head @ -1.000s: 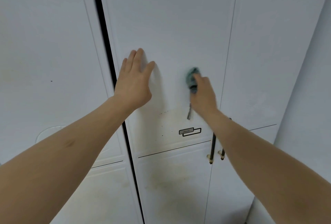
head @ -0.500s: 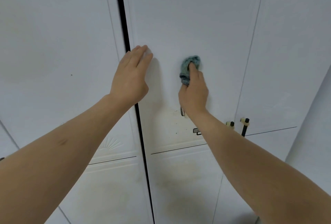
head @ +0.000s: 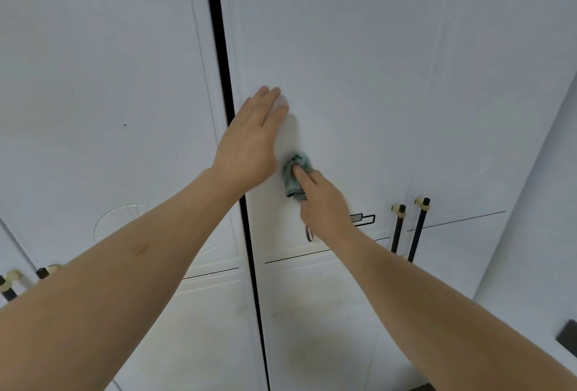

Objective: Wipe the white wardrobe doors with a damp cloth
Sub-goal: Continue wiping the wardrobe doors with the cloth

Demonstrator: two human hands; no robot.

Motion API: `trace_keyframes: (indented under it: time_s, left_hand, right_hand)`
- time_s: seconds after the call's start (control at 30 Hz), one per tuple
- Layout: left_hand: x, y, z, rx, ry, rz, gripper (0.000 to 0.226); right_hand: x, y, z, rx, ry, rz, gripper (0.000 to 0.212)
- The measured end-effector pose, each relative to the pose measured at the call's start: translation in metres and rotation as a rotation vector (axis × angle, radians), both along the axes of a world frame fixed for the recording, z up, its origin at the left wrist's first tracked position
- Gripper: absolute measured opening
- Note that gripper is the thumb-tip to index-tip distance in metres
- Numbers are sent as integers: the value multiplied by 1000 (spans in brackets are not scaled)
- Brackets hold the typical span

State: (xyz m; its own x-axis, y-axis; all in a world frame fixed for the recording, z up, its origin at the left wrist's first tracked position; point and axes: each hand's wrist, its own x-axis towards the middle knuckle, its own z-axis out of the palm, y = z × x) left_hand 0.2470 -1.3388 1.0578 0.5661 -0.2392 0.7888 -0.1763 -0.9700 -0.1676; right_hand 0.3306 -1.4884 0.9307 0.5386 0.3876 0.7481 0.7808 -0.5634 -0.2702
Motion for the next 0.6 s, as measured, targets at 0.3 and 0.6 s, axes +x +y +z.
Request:
trace_keyframes:
  time_s: [0.3, 0.6]
  left_hand:
    - [-3, -4, -1, -73, 77, 41, 84]
    - [-1, -8, 0, -130, 35, 10, 68]
  right_hand:
    - [75, -90, 63, 487, 257, -370, 73]
    - [-5, 34, 52, 42, -77, -18, 59]
